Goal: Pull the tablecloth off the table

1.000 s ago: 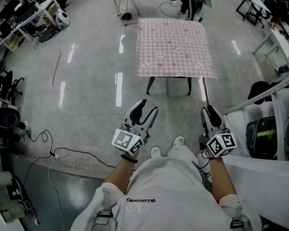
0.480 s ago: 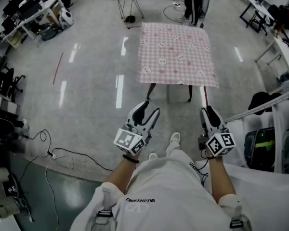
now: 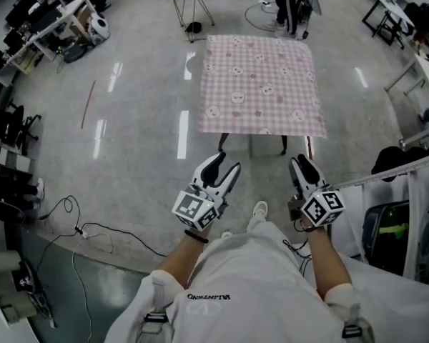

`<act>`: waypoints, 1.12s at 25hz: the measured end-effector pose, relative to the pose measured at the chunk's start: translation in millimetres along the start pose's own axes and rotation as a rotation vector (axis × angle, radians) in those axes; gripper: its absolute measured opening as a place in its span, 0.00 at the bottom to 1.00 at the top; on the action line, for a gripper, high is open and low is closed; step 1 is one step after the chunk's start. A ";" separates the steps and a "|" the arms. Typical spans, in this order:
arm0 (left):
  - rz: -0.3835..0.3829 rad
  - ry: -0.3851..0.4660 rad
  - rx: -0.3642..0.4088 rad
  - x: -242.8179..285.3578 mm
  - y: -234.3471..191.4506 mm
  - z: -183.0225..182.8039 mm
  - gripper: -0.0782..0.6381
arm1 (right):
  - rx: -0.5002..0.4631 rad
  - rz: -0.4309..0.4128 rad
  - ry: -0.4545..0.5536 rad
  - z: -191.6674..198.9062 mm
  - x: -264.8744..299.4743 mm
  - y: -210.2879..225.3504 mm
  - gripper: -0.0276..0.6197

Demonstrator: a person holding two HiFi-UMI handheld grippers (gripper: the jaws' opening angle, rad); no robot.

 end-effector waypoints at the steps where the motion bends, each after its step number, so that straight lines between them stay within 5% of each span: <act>1: 0.004 -0.007 -0.011 9.4 -1.4 1.8 0.38 | 0.005 -0.012 -0.008 -1.4 5.2 5.8 0.27; 16: -0.015 -0.086 -0.121 134.1 -15.2 19.7 0.38 | 0.101 -0.127 -0.126 -9.0 64.2 92.8 0.27; 28: -0.004 -0.051 -0.405 179.1 -39.1 53.4 0.38 | 0.265 -0.193 -0.207 23.5 98.9 146.4 0.27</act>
Point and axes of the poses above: the fingertips, and each gripper's own axes: x forward along the fingers, y to its right, z out of its underside, the point moved 1 cm from there along -x, backward along the fingers, and after that the axes turned 14 degrees about -y, right-handed, at the moved point
